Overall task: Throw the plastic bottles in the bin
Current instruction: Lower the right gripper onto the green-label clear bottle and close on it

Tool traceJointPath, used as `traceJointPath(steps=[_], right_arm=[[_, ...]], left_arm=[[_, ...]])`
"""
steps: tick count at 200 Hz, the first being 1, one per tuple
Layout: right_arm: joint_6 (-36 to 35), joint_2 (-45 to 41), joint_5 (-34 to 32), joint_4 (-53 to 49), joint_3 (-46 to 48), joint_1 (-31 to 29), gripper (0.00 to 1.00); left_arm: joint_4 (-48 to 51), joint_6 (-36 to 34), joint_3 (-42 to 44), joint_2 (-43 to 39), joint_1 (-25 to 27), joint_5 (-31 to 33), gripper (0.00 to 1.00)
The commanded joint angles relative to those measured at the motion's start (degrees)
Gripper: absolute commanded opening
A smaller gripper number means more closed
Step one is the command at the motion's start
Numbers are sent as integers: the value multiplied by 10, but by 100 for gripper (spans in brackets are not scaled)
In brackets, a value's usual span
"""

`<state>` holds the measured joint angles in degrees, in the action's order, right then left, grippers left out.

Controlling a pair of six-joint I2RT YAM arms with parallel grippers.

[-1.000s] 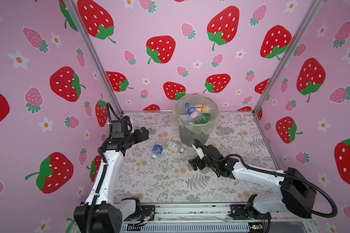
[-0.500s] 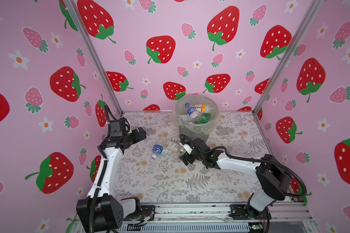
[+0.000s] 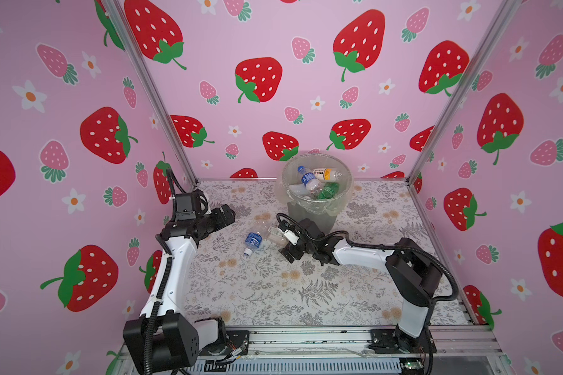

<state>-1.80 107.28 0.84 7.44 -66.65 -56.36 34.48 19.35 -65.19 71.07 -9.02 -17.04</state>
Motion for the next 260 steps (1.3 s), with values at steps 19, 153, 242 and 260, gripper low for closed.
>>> traceJointPath(steps=[19,153,242,260], right_arm=[[-25,41,-7,-46,-64,-2,99],[-21,145,37,-39,-160,37,99],[-12,166,64,-28,-154,38,92],[-9,167,72,-23,-151,38,89]], left_arm=[[0,2,-11,7,-4,-11,99],[-3,7,-11,5,-12,-33,99],[-4,8,-11,7,-18,-37,99],[-4,8,-10,5,-19,-36,99]])
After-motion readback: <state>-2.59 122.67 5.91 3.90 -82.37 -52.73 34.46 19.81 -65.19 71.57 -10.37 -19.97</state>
